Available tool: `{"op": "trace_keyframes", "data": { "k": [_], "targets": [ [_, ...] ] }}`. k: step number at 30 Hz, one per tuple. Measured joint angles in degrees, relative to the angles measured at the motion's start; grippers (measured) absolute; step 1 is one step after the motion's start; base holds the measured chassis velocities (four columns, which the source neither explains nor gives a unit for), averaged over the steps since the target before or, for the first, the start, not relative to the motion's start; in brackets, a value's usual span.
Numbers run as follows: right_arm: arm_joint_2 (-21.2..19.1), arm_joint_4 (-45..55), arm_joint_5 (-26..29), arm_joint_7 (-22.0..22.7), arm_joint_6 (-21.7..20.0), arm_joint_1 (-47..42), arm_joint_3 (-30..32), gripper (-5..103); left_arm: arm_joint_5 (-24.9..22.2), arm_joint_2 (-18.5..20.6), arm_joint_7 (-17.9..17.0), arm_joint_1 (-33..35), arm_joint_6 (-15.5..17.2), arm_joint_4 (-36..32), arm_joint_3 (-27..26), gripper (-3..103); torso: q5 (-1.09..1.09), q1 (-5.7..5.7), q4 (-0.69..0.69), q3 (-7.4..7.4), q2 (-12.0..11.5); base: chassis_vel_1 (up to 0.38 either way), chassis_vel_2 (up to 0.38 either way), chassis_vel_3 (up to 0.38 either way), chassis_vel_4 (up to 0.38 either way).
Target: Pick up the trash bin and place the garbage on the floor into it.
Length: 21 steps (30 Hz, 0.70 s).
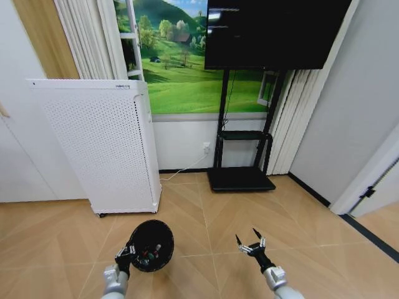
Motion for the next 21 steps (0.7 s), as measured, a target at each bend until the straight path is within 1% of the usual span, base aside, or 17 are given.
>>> {"op": "trace_keyframes", "data": {
  "k": [5, 11, 12, 14, 16, 19, 21],
  "targets": [
    [-0.7, 0.5, 0.9, -0.6, -0.1, -0.4, 0.1, 100, -0.1, -0.2, 0.1, -2.9, -0.1, 3.7, 1.4, 7, 0.01, 0.00, -0.02, 0.00, 0.0, 0.000, 0.000, 0.000, 0.000],
    [-1.3, 0.8, 1.9, -1.6, -0.2, -0.6, 0.3, 100, -0.3, -1.0, 0.1, -3.9, -0.7, 6.4, 1.8, 7, 0.03, 0.00, 0.00, -0.01, 0.0, 0.000, 0.000, 0.000, 0.000],
    [-1.4, 0.8, 2.2, -1.9, -0.3, -0.6, 0.2, 100, -0.3, -1.3, 0.1, -4.0, -0.7, 7.1, 2.0, 7, 0.00, 0.00, -0.01, 0.00, 0.0, 0.000, 0.000, 0.000, 0.000],
    [-1.5, 0.8, 2.4, -2.2, -0.3, -0.6, 0.2, 100, -0.3, -1.4, 0.2, -4.1, -0.7, 7.5, 2.1, 7, -0.02, 0.00, 0.00, 0.00, 0.0, 0.000, 0.000, 0.000, 0.000],
    [-1.6, 0.8, 2.8, -2.6, -0.3, -0.5, 0.1, 100, -0.3, -1.5, 0.2, -4.1, -0.7, 7.5, 2.1, 7, 0.01, 0.00, -0.02, 0.00, 0.0, 0.000, 0.000, 0.000, 0.000],
    [-1.6, 0.8, 3.2, -2.9, -0.3, -0.4, 0.0, 100, -0.9, -1.3, 0.2, -3.4, 0.2, 6.5, 1.8, 5, 0.00, 0.00, -0.01, 0.00, 0.0, 0.000, 0.000, 0.000, 0.000],
    [-1.6, 0.7, 3.5, -3.0, -0.3, -0.3, 0.0, 100, -1.5, -1.1, 0.1, -1.9, 0.8, 4.0, 0.9, 16, 0.01, 0.00, 0.00, -0.01, 0.0, 0.000, 0.000, 0.000, 0.000]
  ]
}}
